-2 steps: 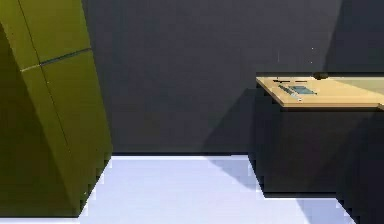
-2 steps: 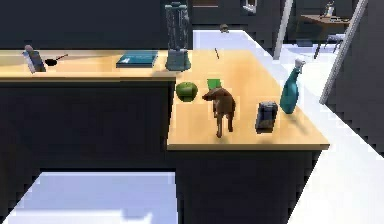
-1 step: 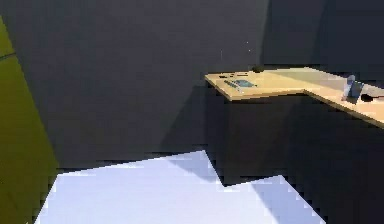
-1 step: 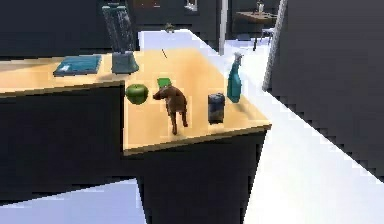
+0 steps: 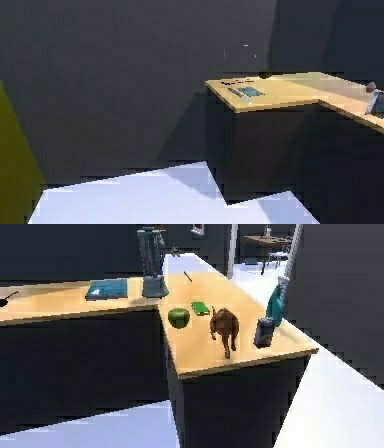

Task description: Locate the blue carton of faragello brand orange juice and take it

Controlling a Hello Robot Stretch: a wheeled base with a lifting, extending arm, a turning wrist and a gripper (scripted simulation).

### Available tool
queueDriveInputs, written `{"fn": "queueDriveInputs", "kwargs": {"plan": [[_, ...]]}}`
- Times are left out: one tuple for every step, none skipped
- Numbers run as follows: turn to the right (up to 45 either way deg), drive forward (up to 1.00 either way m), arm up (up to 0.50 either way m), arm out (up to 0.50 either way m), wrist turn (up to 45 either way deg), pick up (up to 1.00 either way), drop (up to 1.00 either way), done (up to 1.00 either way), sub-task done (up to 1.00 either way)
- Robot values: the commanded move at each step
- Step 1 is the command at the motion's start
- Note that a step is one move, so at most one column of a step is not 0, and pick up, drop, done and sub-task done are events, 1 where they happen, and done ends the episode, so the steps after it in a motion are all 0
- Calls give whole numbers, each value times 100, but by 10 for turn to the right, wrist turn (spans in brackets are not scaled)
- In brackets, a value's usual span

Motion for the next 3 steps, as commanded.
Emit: {"fn": "queueDriveInputs", "kwargs": {"plan": [[360,0,0,0,0,0,0,0,0],[0,60,0,0,0,0,0,0,0],[-450,0,0,0,0,0,0,0,0]]}}
